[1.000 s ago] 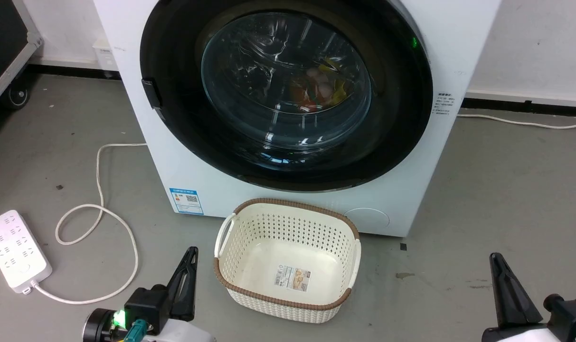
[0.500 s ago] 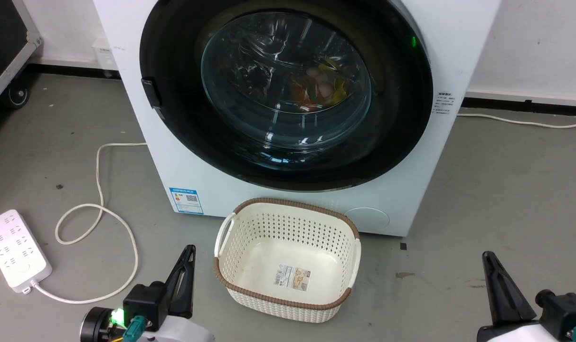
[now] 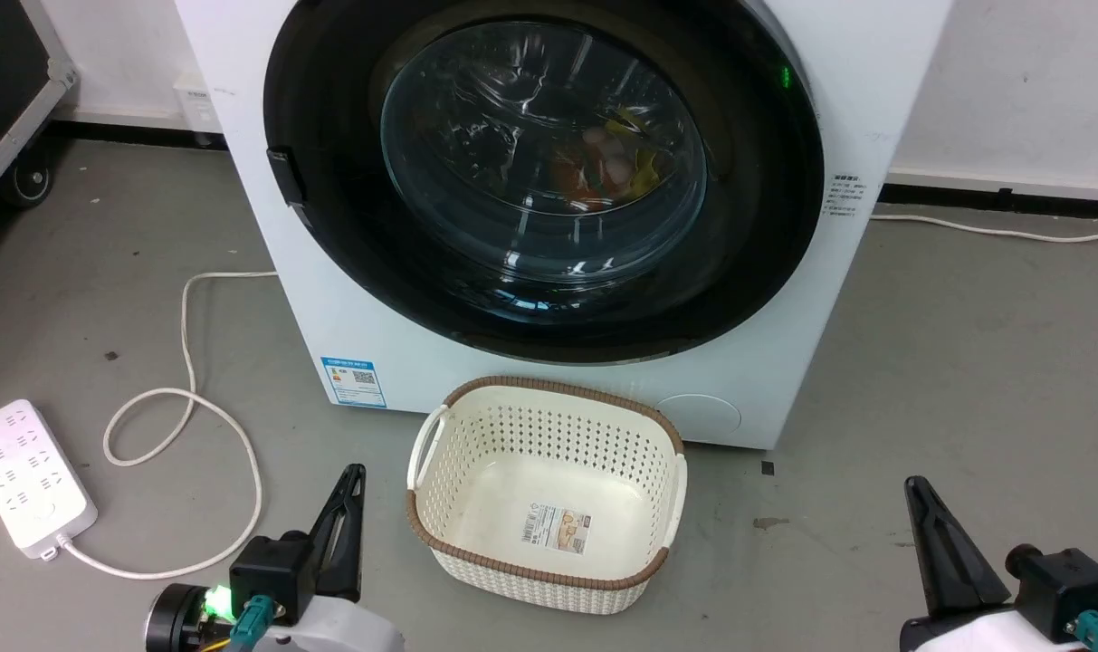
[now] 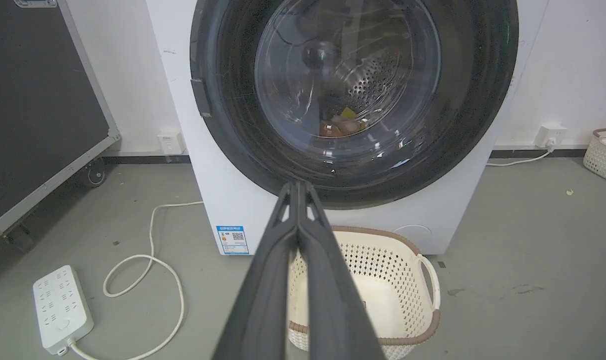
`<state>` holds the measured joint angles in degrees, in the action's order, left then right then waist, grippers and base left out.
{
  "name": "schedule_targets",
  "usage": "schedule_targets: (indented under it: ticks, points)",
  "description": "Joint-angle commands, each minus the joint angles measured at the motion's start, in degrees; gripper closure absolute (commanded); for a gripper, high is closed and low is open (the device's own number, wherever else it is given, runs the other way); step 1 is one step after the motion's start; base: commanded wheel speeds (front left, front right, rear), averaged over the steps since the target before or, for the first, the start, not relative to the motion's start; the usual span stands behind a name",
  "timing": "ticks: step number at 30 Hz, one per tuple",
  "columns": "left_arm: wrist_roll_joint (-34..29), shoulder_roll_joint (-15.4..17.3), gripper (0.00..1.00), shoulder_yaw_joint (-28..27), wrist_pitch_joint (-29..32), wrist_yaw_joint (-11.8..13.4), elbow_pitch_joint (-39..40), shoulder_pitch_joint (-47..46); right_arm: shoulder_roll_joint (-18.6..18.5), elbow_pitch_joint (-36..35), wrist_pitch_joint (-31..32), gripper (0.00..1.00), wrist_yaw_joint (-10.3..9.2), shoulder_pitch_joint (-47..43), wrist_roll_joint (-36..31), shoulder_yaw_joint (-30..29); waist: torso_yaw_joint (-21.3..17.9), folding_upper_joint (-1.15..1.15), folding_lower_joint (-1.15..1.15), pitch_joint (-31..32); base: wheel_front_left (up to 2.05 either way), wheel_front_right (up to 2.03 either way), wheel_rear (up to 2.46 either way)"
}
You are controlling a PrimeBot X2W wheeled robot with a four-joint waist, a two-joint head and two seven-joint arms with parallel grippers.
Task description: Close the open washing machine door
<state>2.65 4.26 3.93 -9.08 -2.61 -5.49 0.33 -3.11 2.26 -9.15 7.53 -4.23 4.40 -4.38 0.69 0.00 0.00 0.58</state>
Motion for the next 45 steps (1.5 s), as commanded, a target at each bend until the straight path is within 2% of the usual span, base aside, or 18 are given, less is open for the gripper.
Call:
schedule_targets:
  ticks: [1,45]
  points:
    - [-0.41,-0.23,1.0,-0.29,0.26,0.38,0.35,-0.13,0.09,-0.46,0.26,1.0,-0.02,0.95,-0.4,0.18,-0.01,0.0,0.0,0.0,0.0,0.0,0.0]
    - [-1.72,-0.9,1.0,-2.41,5.39,1.68,3.34,-0.25,0.18,-1.51,5.43,1.0,-0.03,2.86,-2.73,2.62,-0.41,0.0,0.0,-0.34,0.0,0.0,0.0]
